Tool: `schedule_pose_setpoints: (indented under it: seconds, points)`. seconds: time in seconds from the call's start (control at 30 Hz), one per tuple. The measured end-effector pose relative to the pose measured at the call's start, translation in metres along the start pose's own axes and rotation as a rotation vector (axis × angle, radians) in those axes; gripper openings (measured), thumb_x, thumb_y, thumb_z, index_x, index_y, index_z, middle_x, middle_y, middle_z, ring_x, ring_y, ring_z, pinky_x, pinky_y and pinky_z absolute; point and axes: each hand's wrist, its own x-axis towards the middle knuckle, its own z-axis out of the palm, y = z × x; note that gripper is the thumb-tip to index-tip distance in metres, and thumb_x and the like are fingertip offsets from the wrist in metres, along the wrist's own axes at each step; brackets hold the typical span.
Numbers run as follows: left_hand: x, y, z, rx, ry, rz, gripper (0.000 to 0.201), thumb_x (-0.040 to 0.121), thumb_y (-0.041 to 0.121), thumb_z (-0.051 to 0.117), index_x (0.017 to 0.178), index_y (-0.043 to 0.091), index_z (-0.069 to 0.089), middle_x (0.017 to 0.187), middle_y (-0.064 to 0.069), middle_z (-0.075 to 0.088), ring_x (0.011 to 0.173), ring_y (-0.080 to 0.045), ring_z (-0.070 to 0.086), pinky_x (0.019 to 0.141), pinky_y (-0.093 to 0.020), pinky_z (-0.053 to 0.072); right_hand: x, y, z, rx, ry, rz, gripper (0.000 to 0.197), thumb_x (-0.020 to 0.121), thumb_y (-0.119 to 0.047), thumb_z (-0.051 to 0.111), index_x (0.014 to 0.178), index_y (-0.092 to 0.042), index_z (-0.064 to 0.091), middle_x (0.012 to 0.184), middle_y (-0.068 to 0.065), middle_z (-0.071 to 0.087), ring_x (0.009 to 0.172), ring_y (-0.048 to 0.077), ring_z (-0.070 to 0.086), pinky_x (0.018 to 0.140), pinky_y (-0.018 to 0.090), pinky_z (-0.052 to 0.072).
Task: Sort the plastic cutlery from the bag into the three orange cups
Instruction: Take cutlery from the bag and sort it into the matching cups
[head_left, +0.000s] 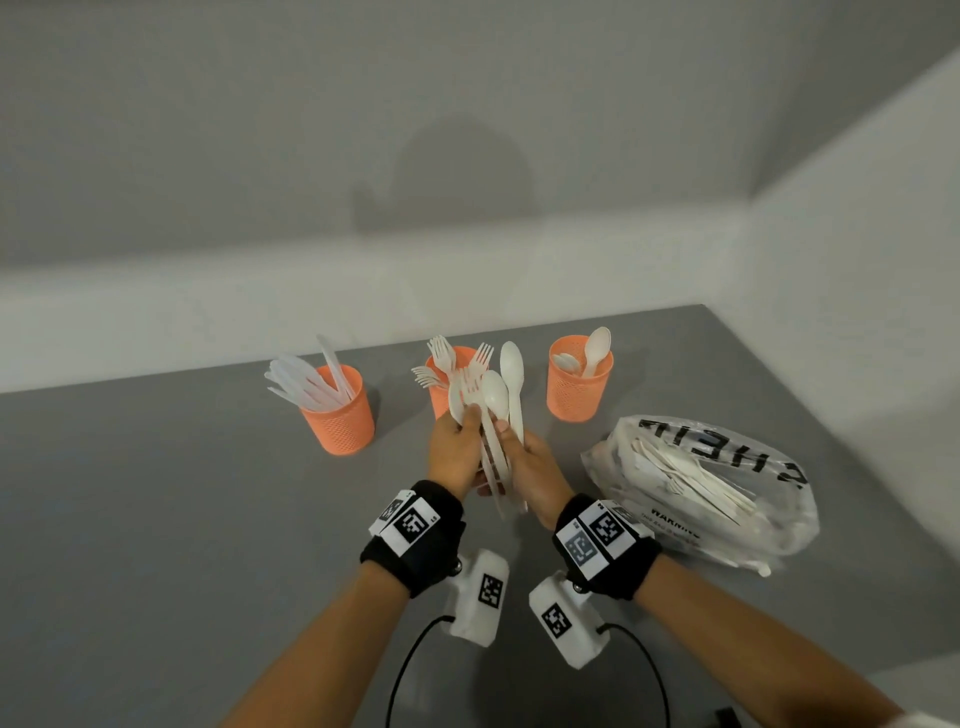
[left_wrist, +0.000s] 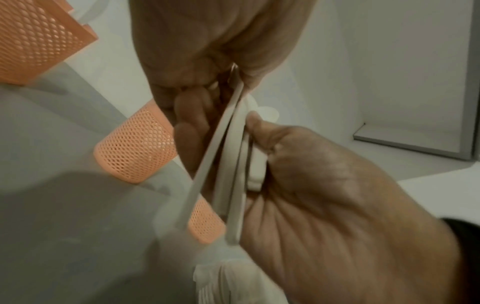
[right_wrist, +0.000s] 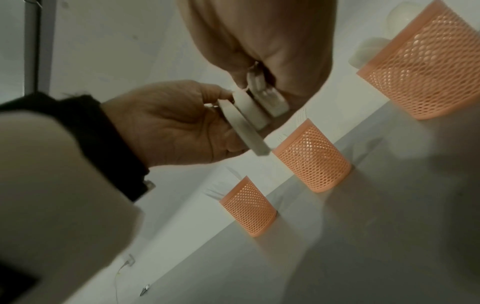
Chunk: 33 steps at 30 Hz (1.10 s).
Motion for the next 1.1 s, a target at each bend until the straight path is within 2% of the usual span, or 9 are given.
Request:
schedule_pose_setpoints:
  seconds: [0.13, 0.2, 0.27, 0.33, 0.43, 0.6, 0.8, 0.93, 1.1]
  points:
    - [0.009, 0.01, -0.013, -0.272, 0.109, -0.06, 0.026, 0.099, 0.013, 0.033, 0.09, 0.011, 0.057, 0.081, -0.013, 0.067, 0.077, -0.027, 0.065, 0.077, -0.039, 0.055, 0.001, 0.007, -0.004, -0.034, 0.041, 0.008, 0.032, 0.1, -0.03, 0.036, 0.097, -0.008, 0.06, 0.079, 0.009, 0.066, 0.061, 0.014, 0.065, 0.055, 0.025, 0.055]
    - [0.013, 0.017, -0.023, -0.444, 0.179, -0.1, 0.024, 0.098, 0.012, 0.036, 0.08, 0.011, 0.052, 0.054, 0.0, 0.06, 0.051, -0.015, 0.059, 0.057, -0.029, 0.055, -0.001, 0.007, -0.006, -0.024, 0.071, 0.046, 0.031, 0.1, -0.03, 0.036, 0.086, -0.01, 0.055, 0.071, 0.004, 0.06, 0.05, 0.007, 0.057, 0.047, 0.021, 0.051]
    - [0.015, 0.02, -0.033, -0.448, 0.218, -0.093, 0.03, 0.095, 0.007, 0.041, 0.066, 0.014, 0.042, 0.036, 0.009, 0.04, 0.031, -0.005, 0.038, 0.036, -0.016, 0.036, -0.002, 0.006, -0.01, -0.056, 0.072, 0.054, 0.031, 0.1, -0.032, 0.034, 0.084, -0.013, 0.052, 0.059, 0.0, 0.047, 0.036, 0.003, 0.042, 0.037, 0.017, 0.038]
    - [0.011, 0.019, -0.039, -0.36, 0.2, -0.08, 0.033, 0.093, 0.007, 0.046, 0.062, 0.016, 0.039, 0.038, 0.007, 0.033, 0.028, -0.003, 0.028, 0.032, -0.013, 0.024, -0.003, 0.007, -0.015, -0.053, 0.025, 0.045, 0.033, 0.1, -0.035, 0.031, 0.086, -0.014, 0.052, 0.051, -0.004, 0.034, 0.033, 0.003, 0.028, 0.034, 0.016, 0.025]
    - [-0.002, 0.012, -0.036, -0.269, 0.092, -0.151, 0.026, 0.089, 0.016, 0.058, 0.066, 0.018, 0.045, 0.041, 0.007, 0.031, 0.029, -0.004, 0.025, 0.032, -0.014, 0.022, -0.003, 0.006, -0.017, -0.019, -0.064, 0.047, 0.037, 0.1, -0.04, 0.027, 0.091, -0.015, 0.053, 0.045, -0.009, 0.028, 0.034, 0.003, 0.022, 0.034, 0.015, 0.019]
    - [-0.024, 0.011, -0.015, -0.153, -0.04, -0.099, 0.028, 0.087, 0.025, 0.062, 0.063, 0.014, 0.052, 0.041, 0.006, 0.035, 0.028, -0.003, 0.026, 0.032, -0.014, 0.022, -0.01, 0.006, -0.01, -0.132, -0.111, 0.004, 0.035, 0.1, -0.041, 0.025, 0.11, -0.019, 0.05, 0.049, -0.006, 0.031, 0.035, 0.004, 0.026, 0.034, 0.017, 0.024]
    - [-0.017, 0.019, -0.014, -0.079, 0.103, 0.004, 0.016, 0.087, 0.01, 0.055, 0.071, 0.011, 0.056, 0.057, -0.002, 0.053, 0.029, -0.002, 0.038, 0.037, -0.015, 0.03, -0.011, 0.011, -0.015, -0.399, -0.082, -0.091, 0.035, 0.101, -0.018, 0.033, 0.134, -0.021, 0.041, 0.071, 0.004, 0.052, 0.059, 0.014, 0.05, 0.053, 0.025, 0.048]
    - [-0.018, 0.02, -0.013, -0.108, 0.076, -0.012, 0.014, 0.089, 0.018, 0.056, 0.081, 0.008, 0.058, 0.052, 0.0, 0.047, 0.026, -0.003, 0.031, 0.033, -0.015, 0.026, -0.015, 0.007, -0.019, -0.452, -0.05, -0.144, 0.037, 0.096, -0.008, 0.029, 0.116, -0.034, 0.045, 0.067, -0.001, 0.041, 0.061, 0.011, 0.041, 0.054, 0.022, 0.037]
    - [-0.023, 0.025, -0.006, -0.124, -0.016, 0.03, 0.015, 0.089, 0.013, 0.055, 0.074, 0.009, 0.055, 0.046, 0.005, 0.047, 0.026, -0.004, 0.033, 0.033, -0.014, 0.026, -0.017, 0.008, -0.021, -0.491, -0.002, -0.164, 0.012, 0.094, -0.019, 0.041, 0.096, -0.019, 0.053, 0.063, 0.0, 0.042, 0.058, 0.013, 0.04, 0.057, 0.026, 0.035]
